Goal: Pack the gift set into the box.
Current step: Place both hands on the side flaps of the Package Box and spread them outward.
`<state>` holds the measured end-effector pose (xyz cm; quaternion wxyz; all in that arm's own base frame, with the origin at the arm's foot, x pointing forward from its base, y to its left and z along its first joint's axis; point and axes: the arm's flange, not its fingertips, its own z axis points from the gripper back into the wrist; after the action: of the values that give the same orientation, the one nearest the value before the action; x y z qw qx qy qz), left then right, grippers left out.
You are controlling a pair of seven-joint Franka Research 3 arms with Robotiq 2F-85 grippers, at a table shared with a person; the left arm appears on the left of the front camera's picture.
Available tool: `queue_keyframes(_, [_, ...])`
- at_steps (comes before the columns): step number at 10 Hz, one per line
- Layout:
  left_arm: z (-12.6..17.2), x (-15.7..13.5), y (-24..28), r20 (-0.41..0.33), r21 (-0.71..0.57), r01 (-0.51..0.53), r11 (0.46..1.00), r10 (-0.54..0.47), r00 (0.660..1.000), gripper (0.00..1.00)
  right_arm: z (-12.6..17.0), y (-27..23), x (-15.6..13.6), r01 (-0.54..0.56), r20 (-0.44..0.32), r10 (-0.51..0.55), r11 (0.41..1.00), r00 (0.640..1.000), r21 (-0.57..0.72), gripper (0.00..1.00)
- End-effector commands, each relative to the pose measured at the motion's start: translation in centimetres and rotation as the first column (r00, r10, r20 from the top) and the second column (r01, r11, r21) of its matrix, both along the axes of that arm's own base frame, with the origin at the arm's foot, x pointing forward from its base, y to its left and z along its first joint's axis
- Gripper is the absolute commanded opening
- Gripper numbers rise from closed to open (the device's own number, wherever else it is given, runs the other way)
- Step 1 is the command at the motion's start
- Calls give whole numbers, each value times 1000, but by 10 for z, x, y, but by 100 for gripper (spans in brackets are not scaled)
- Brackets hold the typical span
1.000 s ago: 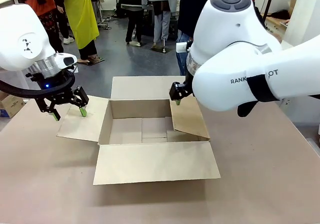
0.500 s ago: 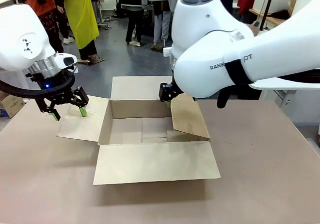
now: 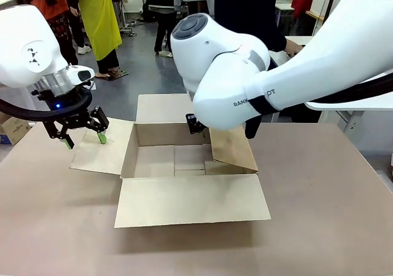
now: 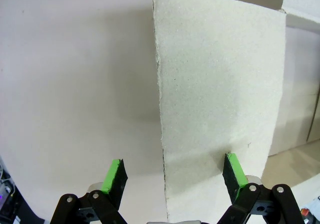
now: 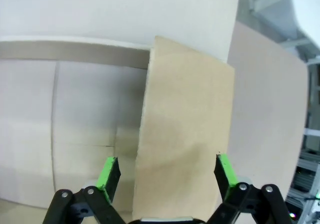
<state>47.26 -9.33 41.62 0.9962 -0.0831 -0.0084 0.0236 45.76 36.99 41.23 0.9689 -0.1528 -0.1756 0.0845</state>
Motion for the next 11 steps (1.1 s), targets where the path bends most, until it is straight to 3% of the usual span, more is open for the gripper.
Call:
queue_keyframes(1, [1, -1, 0, 8, 18, -9, 1000, 9, 1000, 100, 1, 8, 9, 84, 31, -82, 994, 996, -72, 100])
queue_keyframes(3, [1, -1, 0, 8, 18, -9, 1000, 9, 1000, 100, 10, -11, 9, 125, 60, -120, 989, 991, -81, 100])
queue_keyframes(7, [1, -1, 0, 8, 18, -9, 1000, 9, 1000, 100, 60, -62, -1, 190, 126, -188, 982, 974, -7, 100])
queue_keyframes(9, [1, -1, 0, 8, 18, -9, 1000, 9, 1000, 100, 68, -100, -1, 235, 92, -239, 971, 967, 52, 100])
queue_keyframes(11, [1, -1, 0, 8, 18, -9, 1000, 9, 1000, 100, 58, -140, -1, 281, 28, -285, 954, 958, 101, 100])
